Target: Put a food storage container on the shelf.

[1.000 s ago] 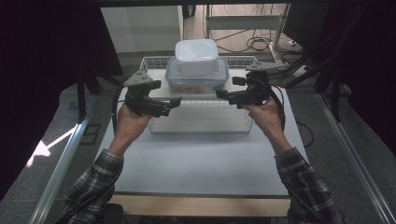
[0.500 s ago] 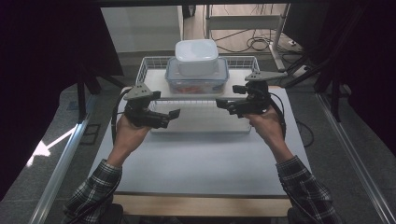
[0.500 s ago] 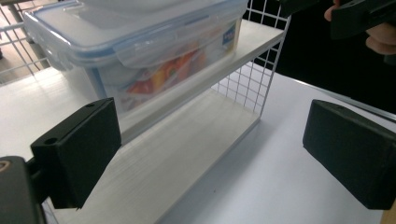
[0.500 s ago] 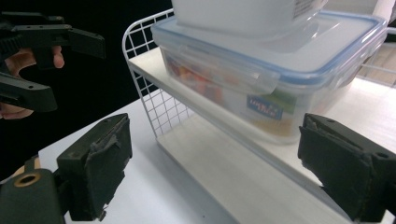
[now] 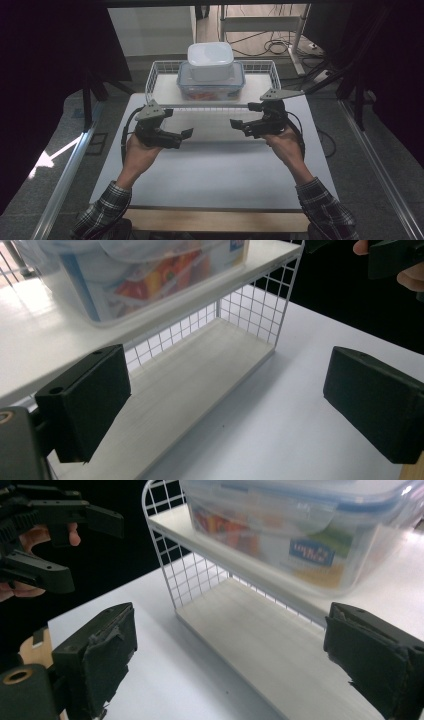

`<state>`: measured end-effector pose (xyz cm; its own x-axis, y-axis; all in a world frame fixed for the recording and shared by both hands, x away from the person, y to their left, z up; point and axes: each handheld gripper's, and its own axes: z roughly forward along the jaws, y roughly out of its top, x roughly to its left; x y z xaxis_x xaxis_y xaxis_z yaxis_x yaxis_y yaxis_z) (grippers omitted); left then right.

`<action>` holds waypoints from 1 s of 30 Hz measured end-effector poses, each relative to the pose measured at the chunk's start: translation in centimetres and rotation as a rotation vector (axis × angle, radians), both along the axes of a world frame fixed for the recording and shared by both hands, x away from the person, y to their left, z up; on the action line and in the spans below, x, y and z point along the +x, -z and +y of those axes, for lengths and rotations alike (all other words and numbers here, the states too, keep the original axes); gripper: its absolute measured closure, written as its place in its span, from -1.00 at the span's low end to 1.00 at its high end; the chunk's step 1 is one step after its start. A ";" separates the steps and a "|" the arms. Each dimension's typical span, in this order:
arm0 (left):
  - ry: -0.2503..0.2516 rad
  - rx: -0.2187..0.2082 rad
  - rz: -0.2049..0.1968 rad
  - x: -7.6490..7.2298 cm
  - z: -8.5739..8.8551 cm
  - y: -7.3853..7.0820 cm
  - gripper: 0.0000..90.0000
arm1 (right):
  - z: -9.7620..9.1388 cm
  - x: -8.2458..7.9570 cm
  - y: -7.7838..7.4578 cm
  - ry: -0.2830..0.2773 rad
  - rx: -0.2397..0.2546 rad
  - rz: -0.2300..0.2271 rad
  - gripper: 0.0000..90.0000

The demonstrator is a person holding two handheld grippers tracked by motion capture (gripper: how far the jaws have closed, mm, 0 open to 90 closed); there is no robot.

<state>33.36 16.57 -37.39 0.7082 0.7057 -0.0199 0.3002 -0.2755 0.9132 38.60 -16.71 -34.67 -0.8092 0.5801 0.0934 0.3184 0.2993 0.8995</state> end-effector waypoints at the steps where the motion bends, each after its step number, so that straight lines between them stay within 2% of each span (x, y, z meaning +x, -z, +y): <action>1: 0.001 -0.002 0.002 0.0 0.0 0.2 -0.90 | 0.0 -0.1 0.2 -0.003 -0.001 0.000 -0.85; 12: 0.024 -0.001 0.013 -0.7 -0.5 2.6 -0.91 | -0.2 -0.9 2.6 -0.003 -0.034 0.000 -0.93; 20: 0.024 -0.009 0.025 -1.6 -0.6 4.2 -0.92 | -0.7 -1.7 4.5 0.007 -0.060 0.000 -1.00; 23: 0.016 -0.005 0.023 -1.8 -0.6 4.9 -0.93 | -1.0 -2.1 5.4 0.014 -0.052 0.007 -1.00; 25: 0.015 -0.020 0.025 -2.0 -0.5 5.5 -0.93 | -1.2 -2.3 5.8 0.022 -0.055 0.010 -1.00; 30: 0.009 0.002 0.039 -2.5 -0.5 6.4 -0.94 | -1.9 -2.8 6.6 0.042 -0.064 0.012 -1.00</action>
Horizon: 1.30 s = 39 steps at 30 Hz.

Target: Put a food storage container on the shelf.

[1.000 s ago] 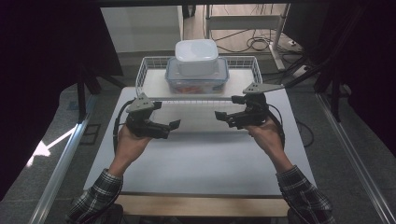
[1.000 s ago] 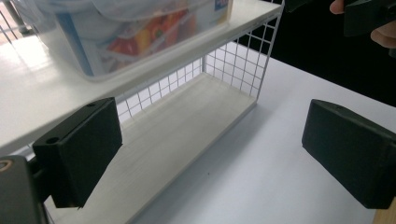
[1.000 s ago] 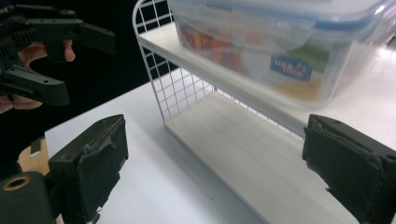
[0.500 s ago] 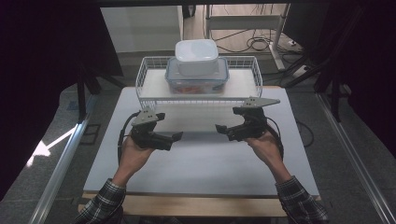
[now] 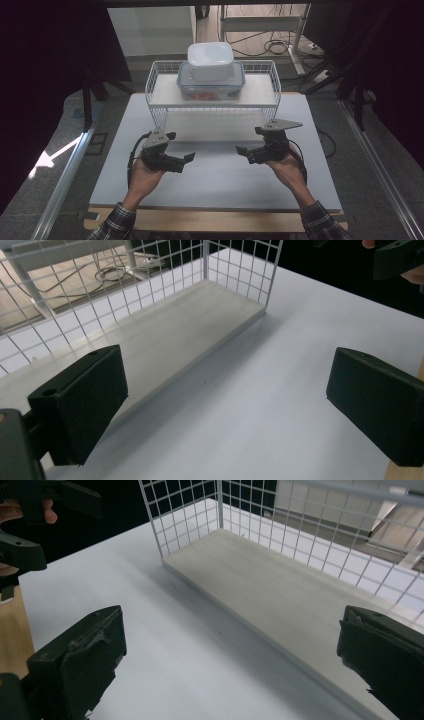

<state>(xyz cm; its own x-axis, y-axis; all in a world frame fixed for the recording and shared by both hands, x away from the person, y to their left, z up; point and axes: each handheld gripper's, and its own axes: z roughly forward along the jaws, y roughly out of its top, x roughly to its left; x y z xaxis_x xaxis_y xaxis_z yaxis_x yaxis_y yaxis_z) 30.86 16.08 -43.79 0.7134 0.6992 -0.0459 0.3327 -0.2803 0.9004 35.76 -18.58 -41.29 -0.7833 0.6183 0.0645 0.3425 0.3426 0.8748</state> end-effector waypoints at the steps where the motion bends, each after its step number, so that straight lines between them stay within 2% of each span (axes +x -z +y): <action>1: -0.001 0.001 0.001 -0.1 0.0 0.1 -0.94 | -0.1 -0.1 0.2 0.003 -0.003 0.000 -1.00; 8: -0.017 0.002 -0.001 -1.3 0.3 1.0 -0.94 | -0.9 -1.2 1.4 0.007 -0.015 0.000 -1.00; 17: -0.046 0.029 0.016 -2.2 0.8 3.2 -0.94 | -1.7 -2.5 2.1 0.014 -0.046 -0.017 -0.98; 22: -0.073 0.048 0.022 -2.6 1.4 4.4 -0.94 | -2.3 -3.0 2.7 0.024 -0.052 -0.002 -0.98; 34: -0.106 0.070 0.034 -3.8 2.6 5.8 -0.95 | -4.2 -4.1 4.7 0.060 -0.059 0.023 -0.97; 39: -0.109 0.083 0.059 -4.3 2.8 6.7 -0.95 | -4.7 -4.4 5.5 0.074 -0.071 0.031 -0.97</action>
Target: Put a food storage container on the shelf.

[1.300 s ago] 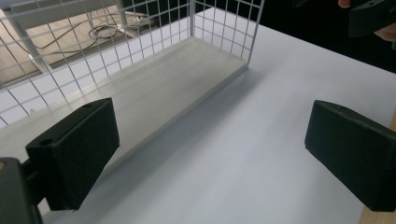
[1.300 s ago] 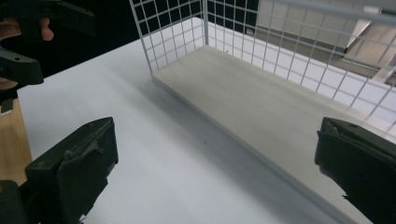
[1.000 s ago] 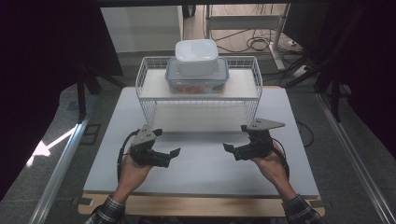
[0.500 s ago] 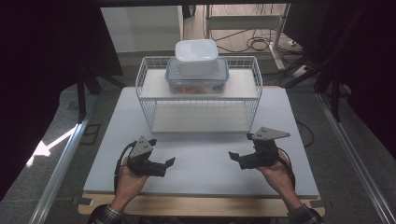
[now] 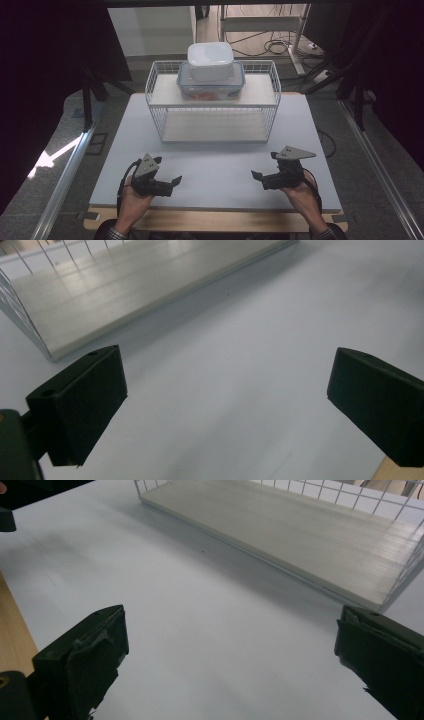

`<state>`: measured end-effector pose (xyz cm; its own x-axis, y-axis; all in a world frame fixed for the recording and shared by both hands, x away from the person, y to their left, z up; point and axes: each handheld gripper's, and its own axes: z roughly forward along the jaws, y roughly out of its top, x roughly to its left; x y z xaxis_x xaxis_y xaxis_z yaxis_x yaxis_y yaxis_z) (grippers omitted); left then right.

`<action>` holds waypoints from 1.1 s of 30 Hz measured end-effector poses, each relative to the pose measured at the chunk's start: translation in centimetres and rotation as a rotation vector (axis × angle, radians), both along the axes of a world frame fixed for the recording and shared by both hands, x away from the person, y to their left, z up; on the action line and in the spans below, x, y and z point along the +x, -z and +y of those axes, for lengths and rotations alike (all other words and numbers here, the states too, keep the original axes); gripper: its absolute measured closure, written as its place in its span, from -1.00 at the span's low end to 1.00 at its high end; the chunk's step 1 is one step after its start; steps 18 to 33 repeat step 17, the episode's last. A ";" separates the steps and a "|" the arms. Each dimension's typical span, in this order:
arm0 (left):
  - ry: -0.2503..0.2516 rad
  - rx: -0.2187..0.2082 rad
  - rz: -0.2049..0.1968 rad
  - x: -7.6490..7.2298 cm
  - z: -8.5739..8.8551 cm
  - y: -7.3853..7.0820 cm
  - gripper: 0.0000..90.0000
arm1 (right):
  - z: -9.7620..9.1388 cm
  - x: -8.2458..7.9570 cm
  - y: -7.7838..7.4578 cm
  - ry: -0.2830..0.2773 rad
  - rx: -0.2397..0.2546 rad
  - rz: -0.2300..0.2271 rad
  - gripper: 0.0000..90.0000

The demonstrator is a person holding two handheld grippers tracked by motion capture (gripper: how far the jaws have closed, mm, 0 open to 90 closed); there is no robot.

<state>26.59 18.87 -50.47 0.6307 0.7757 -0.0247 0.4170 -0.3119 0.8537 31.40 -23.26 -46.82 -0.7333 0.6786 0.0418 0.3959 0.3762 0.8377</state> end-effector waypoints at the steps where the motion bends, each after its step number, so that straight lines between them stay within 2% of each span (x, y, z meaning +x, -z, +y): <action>1: 0.000 0.004 0.007 -0.1 0.0 0.2 -0.95 | -0.1 -0.1 0.2 0.004 0.000 0.001 -0.97; 5: -0.005 0.031 0.022 -0.2 0.1 0.8 -0.96 | -0.3 -0.2 1.0 0.013 -0.002 0.008 -0.97; 14: -0.014 0.043 0.060 0.1 0.4 1.8 -0.95 | -0.6 0.3 2.8 0.030 -0.046 0.056 -0.97; 33: -0.012 0.042 0.058 0.2 0.4 1.8 -0.96 | -0.6 0.4 2.9 0.034 -0.052 0.062 -0.97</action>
